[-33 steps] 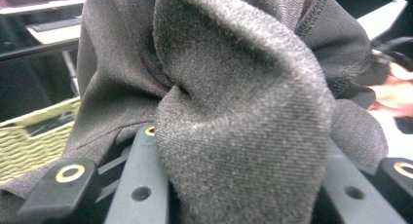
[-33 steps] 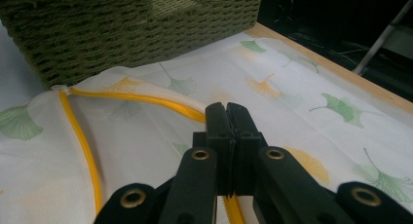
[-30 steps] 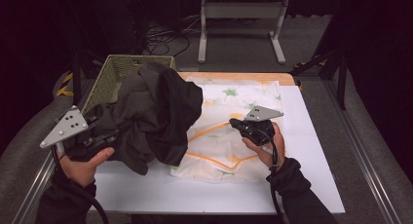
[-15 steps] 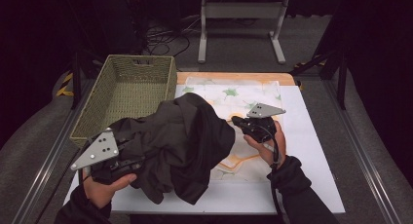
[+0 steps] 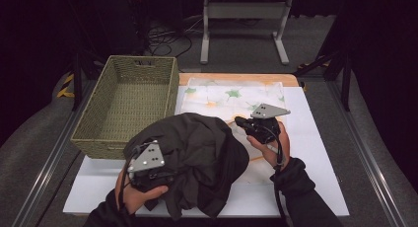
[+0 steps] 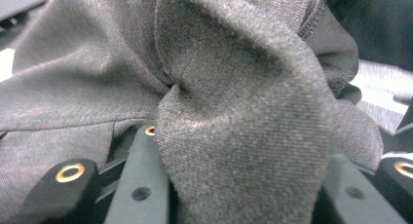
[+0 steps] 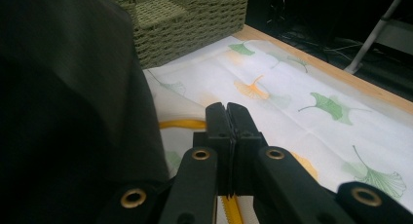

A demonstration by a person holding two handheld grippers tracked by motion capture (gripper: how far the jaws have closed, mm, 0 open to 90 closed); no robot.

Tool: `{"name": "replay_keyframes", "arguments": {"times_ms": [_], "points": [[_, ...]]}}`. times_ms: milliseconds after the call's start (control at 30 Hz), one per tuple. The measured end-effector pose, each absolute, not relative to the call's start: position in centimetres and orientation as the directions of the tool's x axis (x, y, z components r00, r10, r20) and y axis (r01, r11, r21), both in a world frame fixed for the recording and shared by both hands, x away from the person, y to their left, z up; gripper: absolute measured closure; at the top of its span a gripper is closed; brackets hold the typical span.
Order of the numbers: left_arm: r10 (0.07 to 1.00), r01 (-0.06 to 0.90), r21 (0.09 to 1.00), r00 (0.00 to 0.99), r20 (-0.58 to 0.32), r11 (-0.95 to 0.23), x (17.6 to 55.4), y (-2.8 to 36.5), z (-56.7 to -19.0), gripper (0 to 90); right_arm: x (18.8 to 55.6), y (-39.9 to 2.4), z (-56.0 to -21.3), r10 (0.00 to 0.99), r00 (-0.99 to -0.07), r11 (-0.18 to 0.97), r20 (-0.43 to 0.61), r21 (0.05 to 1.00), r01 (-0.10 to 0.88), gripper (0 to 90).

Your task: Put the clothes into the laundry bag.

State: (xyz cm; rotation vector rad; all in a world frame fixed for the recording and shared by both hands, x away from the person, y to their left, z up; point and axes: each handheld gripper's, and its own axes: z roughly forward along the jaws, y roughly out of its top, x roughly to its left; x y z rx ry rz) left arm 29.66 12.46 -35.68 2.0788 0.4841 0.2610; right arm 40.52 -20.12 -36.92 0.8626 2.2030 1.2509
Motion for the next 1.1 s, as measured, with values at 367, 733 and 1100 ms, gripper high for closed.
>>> {"name": "replay_keyframes", "arguments": {"times_ms": [367,733,1100], "points": [[0.430,0.320,0.755,0.901,-0.057,-0.572,32.8,6.6,-38.3,66.9,39.7,-19.6,-35.7,0.699,-0.709,0.380,-0.089,0.886,0.264,89.3],[0.441,0.393,0.715,0.888,-0.132,-0.578,34.8,4.3,-39.3,66.2,38.5,-19.0,-34.4,0.681,-0.727,0.371,-0.091,0.899,0.234,89.8],[0.623,0.493,0.757,0.768,-0.146,-0.430,36.8,3.0,-39.3,65.0,37.4,-18.1,-33.9,0.650,-0.757,0.366,-0.073,0.903,0.227,90.0]]}}
